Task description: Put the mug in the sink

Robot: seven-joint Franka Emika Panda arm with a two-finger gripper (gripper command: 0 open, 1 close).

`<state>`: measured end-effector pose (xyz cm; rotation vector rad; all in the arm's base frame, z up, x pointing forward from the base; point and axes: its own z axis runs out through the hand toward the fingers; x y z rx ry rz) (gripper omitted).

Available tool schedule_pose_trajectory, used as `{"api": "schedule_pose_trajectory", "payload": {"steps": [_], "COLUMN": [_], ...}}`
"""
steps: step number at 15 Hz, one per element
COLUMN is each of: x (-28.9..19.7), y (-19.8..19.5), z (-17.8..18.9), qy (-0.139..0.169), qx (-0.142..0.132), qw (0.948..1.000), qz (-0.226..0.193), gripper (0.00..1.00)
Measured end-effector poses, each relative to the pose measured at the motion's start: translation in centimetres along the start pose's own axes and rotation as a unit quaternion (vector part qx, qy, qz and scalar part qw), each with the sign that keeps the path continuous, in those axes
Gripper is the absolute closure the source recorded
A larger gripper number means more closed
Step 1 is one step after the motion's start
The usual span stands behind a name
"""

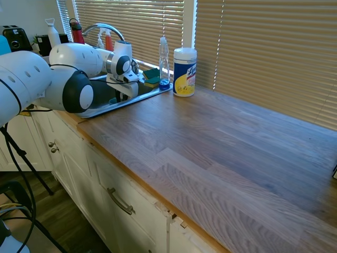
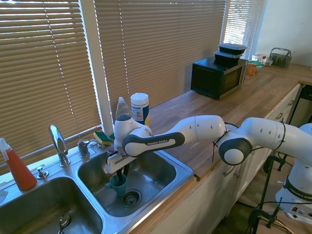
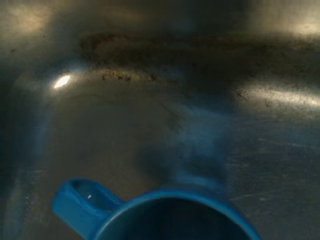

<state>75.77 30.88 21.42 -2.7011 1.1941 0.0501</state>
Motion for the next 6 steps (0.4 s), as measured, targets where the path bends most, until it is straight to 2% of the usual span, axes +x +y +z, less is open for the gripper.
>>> {"api": "schedule_pose_trajectory", "payload": {"steps": [6], "x": [-0.3], "y": [-0.8], "z": [-3.3], "qy": [0.012], "qx": [0.009], "qw": [0.9999], "qz": [0.008], "gripper": [0.00]}}
